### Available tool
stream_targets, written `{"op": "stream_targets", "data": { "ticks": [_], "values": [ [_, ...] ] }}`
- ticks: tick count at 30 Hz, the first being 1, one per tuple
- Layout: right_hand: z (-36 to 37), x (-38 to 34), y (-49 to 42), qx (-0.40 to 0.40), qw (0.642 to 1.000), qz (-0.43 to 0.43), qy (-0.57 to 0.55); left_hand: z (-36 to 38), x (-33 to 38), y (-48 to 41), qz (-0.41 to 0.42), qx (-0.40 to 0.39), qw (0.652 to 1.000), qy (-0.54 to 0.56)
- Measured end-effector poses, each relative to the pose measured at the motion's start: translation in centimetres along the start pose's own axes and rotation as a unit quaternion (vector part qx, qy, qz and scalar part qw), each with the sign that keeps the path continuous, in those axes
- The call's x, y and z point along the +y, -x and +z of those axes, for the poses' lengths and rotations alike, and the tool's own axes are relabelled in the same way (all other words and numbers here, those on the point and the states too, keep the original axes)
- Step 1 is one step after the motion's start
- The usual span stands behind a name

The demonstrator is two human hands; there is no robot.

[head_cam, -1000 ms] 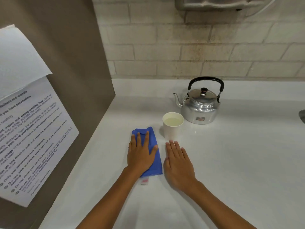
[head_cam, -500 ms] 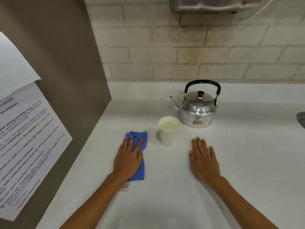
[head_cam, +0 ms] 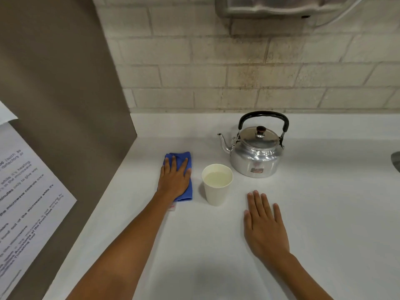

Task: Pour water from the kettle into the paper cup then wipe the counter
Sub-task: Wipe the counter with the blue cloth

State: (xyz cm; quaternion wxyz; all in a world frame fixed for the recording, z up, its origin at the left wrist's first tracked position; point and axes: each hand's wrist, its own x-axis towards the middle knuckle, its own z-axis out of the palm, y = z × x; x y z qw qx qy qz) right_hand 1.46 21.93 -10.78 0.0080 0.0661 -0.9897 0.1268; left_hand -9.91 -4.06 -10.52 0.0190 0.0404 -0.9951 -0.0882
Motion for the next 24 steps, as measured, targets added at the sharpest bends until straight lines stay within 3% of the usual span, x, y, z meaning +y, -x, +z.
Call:
{"op": "stream_targets", "data": {
  "ticks": [6, 20, 24],
  "values": [
    [0.0, -0.1, 0.1, 0.005, 1.000, 0.001, -0.008, -0.3, 1.1, -3.4, 0.030, -0.026, 0.999, -0.035],
    [-0.1, -0.3, 0.1, 0.005, 1.000, 0.012, -0.003, -0.9, 1.6, -6.6, 0.012, -0.065, 0.998, 0.023],
    [0.0, -0.1, -0.1, 0.012, 1.000, 0.008, -0.002, -2.1, 2.2, -5.7, 0.015, -0.002, 0.999, 0.043]
  ]
}}
